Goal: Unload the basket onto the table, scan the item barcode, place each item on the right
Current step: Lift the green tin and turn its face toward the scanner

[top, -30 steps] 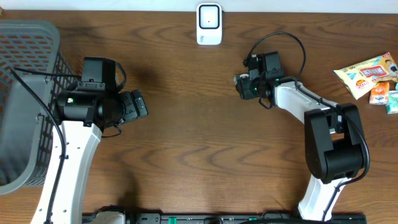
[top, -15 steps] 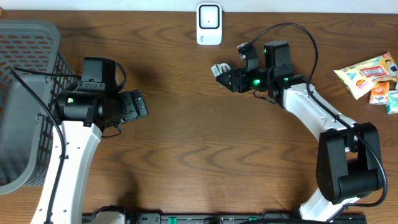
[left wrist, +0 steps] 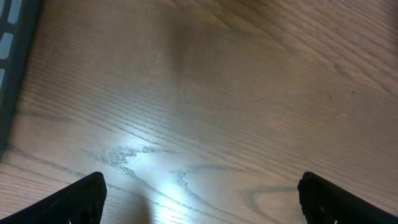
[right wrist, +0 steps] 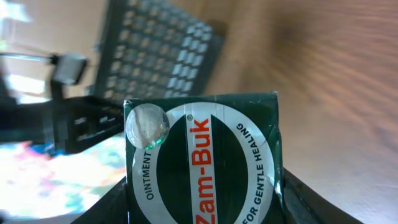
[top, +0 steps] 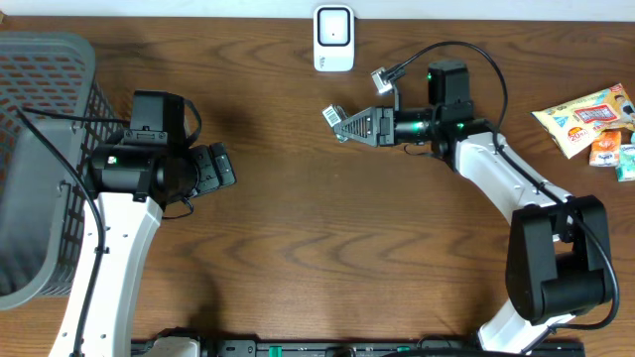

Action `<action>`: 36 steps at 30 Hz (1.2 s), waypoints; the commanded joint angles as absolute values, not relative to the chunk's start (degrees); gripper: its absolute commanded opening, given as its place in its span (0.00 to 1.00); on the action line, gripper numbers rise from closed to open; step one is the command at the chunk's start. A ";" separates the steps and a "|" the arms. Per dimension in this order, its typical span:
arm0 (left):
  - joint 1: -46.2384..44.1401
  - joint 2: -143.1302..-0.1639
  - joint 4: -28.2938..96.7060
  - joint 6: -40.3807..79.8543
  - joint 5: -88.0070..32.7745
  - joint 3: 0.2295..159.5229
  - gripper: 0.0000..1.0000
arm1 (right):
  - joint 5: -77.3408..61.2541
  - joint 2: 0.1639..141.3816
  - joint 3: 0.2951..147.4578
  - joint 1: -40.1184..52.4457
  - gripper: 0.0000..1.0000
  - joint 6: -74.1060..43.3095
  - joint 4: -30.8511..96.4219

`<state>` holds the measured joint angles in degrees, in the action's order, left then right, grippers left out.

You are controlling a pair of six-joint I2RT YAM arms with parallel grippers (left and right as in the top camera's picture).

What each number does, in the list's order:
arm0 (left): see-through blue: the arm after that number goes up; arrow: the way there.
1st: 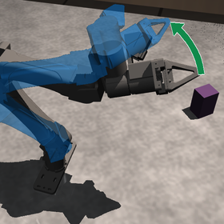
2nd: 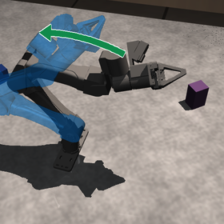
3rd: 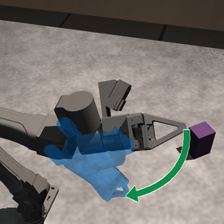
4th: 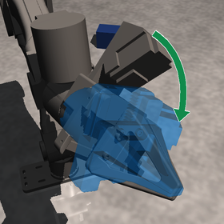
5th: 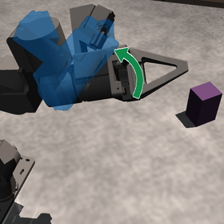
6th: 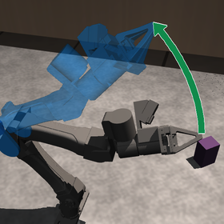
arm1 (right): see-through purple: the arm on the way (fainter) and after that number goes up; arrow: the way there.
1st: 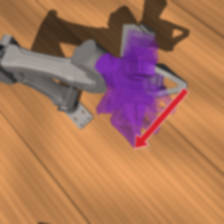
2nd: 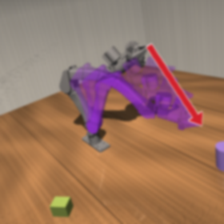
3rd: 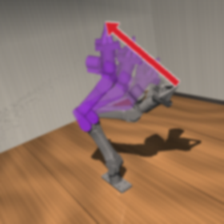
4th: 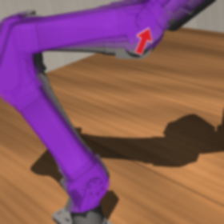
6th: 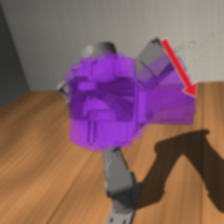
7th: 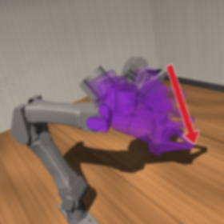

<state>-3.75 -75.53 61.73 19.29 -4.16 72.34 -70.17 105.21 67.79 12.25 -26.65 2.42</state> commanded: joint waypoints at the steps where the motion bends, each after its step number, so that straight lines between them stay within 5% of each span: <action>1: -3.44 -75.55 62.04 19.18 -3.99 72.38 0.97 | -78.74 104.38 67.83 11.14 0.51 -28.93 1.91; 18: -3.44 -75.55 62.04 19.18 -4.01 72.38 0.97 | -78.94 104.38 67.81 10.74 0.49 -11.92 0.38; 36: -3.44 -75.55 62.04 19.18 -4.01 72.38 0.98 | -77.06 104.38 67.81 10.76 0.48 -11.53 0.43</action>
<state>-3.75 -75.55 61.73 19.29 -4.16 72.34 -76.27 105.21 67.79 10.94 -12.75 0.58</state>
